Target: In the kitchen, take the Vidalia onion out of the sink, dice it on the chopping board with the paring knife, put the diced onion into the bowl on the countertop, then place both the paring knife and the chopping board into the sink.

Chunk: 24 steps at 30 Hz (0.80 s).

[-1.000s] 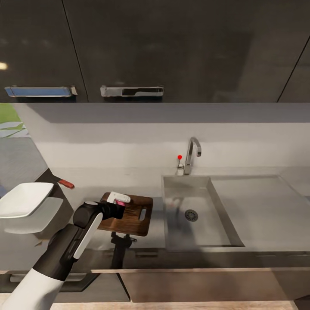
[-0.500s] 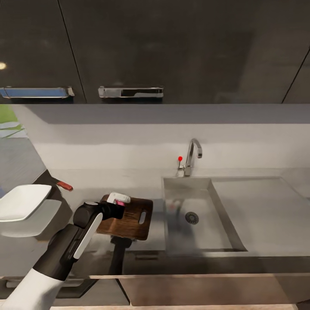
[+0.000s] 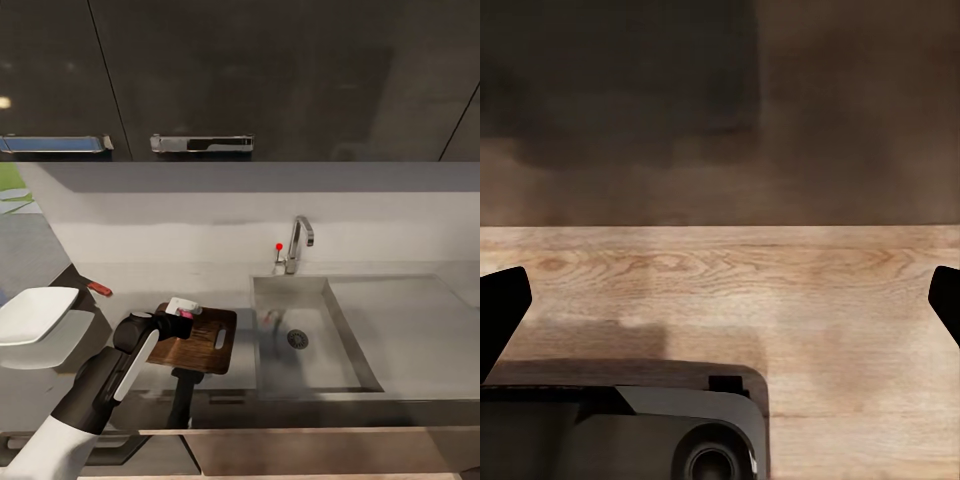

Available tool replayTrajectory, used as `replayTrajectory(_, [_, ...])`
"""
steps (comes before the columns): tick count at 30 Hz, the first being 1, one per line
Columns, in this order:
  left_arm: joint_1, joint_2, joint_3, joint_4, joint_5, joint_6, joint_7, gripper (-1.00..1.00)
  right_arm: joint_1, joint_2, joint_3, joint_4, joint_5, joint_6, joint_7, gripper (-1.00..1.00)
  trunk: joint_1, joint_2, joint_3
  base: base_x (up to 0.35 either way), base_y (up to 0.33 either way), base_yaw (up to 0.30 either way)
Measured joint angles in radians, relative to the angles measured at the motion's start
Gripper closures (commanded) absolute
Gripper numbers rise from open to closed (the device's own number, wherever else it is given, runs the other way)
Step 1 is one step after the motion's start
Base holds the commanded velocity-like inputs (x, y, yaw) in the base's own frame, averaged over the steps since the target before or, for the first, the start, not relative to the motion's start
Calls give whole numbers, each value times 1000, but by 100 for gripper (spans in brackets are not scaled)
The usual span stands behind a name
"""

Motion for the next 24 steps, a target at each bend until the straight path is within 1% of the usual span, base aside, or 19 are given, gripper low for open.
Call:
replayTrajectory(6, [1, 0, 0, 1, 0, 0, 0, 100, 0, 2, 0, 0, 0, 0, 0, -100, 0, 0, -1, 0, 0, 0])
replayTrajectory(16, [0, 0, 0, 11, 0, 0, 0, 100, 0, 2, 0, 0, 0, 0, 0, -100, 0, 0, -12, 0, 0, 0])
replayTrajectory(24, [0, 0, 0, 12, 0, 0, 0, 100, 0, 2, 0, 0, 0, 0, 0, -100, 0, 0, -14, 0, 0, 0])
